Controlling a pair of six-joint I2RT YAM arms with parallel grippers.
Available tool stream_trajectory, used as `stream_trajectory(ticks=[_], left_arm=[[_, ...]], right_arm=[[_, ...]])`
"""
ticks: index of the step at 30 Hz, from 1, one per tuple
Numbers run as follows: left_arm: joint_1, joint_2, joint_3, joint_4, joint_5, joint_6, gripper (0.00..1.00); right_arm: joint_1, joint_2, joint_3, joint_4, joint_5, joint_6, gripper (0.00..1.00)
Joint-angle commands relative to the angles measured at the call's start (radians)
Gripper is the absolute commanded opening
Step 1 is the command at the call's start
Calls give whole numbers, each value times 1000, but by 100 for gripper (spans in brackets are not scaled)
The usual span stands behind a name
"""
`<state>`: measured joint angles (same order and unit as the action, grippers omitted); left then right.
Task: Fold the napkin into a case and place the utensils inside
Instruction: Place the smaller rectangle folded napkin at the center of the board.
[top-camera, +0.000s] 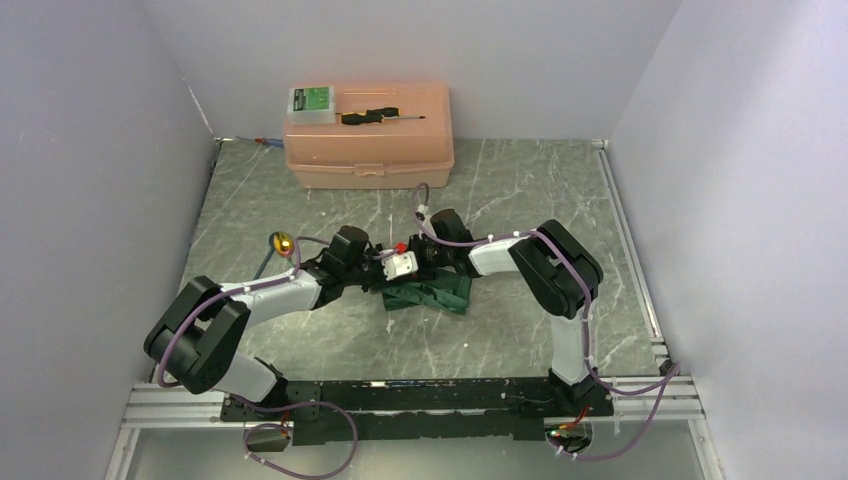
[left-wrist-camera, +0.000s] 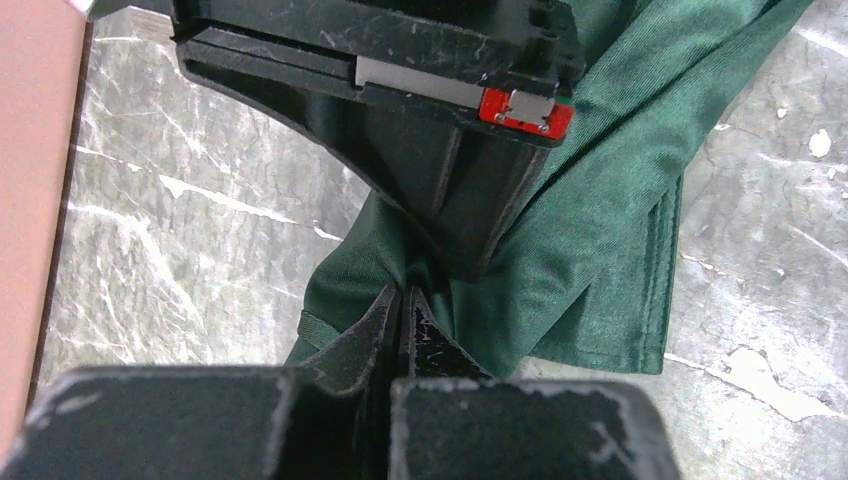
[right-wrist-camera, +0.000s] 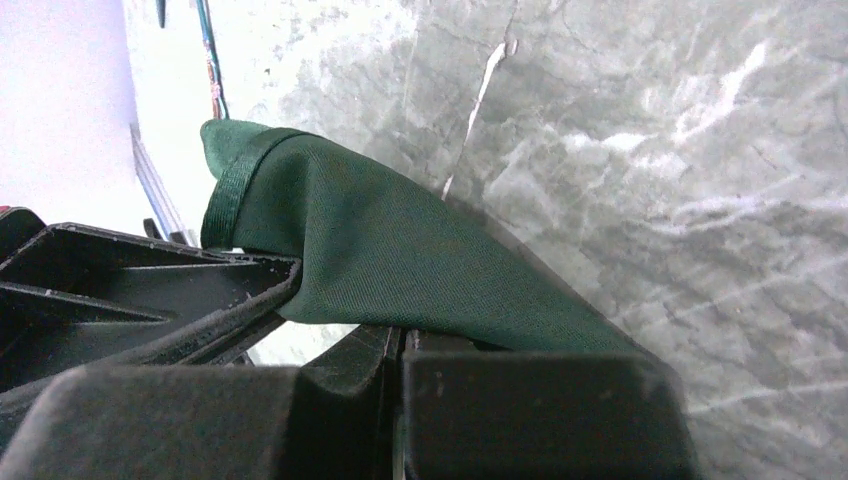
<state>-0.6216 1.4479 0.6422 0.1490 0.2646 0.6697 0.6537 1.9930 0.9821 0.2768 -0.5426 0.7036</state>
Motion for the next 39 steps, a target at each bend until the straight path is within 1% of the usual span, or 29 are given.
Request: stream_trajectory(ticks=[1,2,3,4,5,6,8,9,13,14,16,17,20,21,22,23,24,25,27,29,30,32,34,35,38,39], left_arm=[[-7,-20,15,14,28,21,3],[-8,-15,13,21,22,25,4],[-7,-13,11,25,14,31,10],[-7,-13,9,28,4,35,21],[-7,-15,10,22,-1,41,38],[-8,-16,14,9,-2,47,42],[-7,-27,34,-34,-5,47,41],[-7,-34,44,-55,-6,47,38],[-8,-70,61,-121,8,65,17],[-10,-76,64,-136,14,73,16],[-20,-75,60,-145,11,93,18],[-28,-72,53,-137,1,102,24],[-39,-52,47,-123,-10,114,47],[-41,-48,44,-120,-11,117,56],[-41,-42,42,-112,-15,121,67],[-41,-34,39,-99,-29,124,75],[-42,-24,35,-79,-47,124,81],[-40,-10,36,-52,-74,118,83],[-28,10,45,-32,-108,111,82],[-5,16,62,-44,-102,99,78],[4,18,67,-51,-97,97,73],[18,22,67,-56,-91,92,60],[30,29,68,-60,-85,84,52],[31,33,68,-58,-84,81,48],[32,45,72,-38,-71,73,43],[31,52,74,-29,-67,72,42]], right_arm=[[-6,119,-39,-167,122,-69,0],[-8,119,-42,-167,122,-70,0],[-10,116,-49,-165,123,-71,0],[-13,113,-55,-165,124,-73,0],[-16,110,-61,-165,124,-74,0],[-19,107,-70,-160,123,-73,0],[-24,101,-83,-156,121,-73,0],[-27,100,-87,-152,119,-72,0],[-30,95,-90,-153,113,-77,0],[-30,96,-91,-152,110,-77,0],[-30,96,-93,-145,102,-73,0],[-30,96,-93,-143,98,-73,0],[-32,92,-93,-141,96,-71,0],[-32,90,-93,-141,95,-72,0],[-33,88,-95,-136,91,-70,0],[-34,87,-97,-132,88,-69,0],[-35,87,-98,-130,86,-67,0],[-35,85,-102,-125,83,-66,0],[-35,82,-107,-118,77,-63,0],[-35,76,-111,-113,71,-62,0],[-35,74,-112,-110,70,-62,0],[-34,68,-108,-110,62,-62,0],[-35,62,-104,-110,57,-62,0],[-35,60,-100,-110,56,-63,0],[-34,54,-95,-107,46,-63,0],[-33,53,-95,-106,43,-63,0]])
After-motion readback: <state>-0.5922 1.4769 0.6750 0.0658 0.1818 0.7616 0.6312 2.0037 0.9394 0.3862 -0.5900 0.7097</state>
